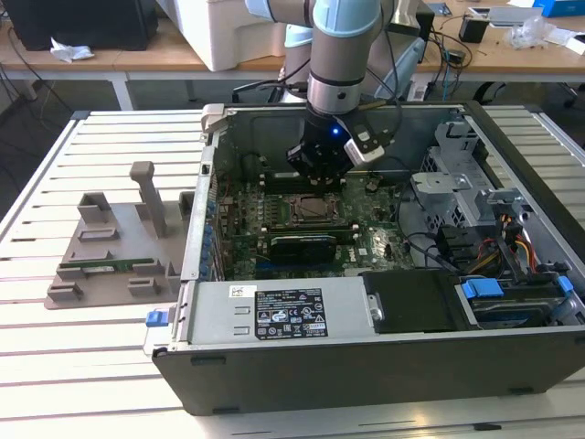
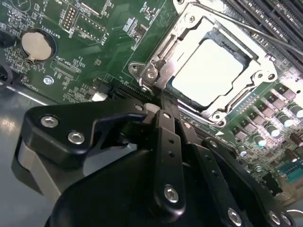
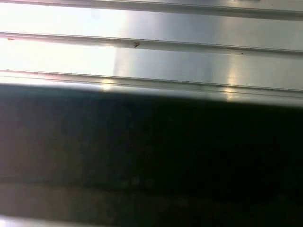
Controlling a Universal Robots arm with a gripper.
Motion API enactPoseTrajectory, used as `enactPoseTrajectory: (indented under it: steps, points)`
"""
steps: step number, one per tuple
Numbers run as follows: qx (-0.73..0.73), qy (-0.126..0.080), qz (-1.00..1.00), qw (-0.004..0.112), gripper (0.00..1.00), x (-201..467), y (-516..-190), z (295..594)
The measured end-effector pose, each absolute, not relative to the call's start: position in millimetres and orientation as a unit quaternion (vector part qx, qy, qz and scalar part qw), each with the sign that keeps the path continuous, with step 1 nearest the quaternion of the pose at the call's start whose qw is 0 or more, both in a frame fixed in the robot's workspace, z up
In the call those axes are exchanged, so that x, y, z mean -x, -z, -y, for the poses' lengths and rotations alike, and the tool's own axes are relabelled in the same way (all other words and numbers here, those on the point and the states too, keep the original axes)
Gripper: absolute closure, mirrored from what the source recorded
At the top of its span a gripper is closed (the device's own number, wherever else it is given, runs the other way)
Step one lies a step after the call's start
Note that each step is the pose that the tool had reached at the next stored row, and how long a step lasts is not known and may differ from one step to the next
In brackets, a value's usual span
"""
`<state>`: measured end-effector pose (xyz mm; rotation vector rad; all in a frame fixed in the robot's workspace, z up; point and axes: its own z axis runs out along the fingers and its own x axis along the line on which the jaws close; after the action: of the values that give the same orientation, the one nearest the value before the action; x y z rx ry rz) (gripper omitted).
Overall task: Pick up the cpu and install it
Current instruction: 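Install the first cpu locking lever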
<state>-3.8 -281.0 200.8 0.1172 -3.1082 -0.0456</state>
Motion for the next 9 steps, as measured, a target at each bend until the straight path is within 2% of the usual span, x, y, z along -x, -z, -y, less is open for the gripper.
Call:
enactPoseTrajectory:
  steps: [5, 9]
  points:
    - [-0.038, 0.016, 0.999, 0.015, 0.89, 2.9, -204.6, 278.7]
    - [-0.038, 0.009, 0.999, 0.015, 0.89, 3.1, -212.8, 284.2]
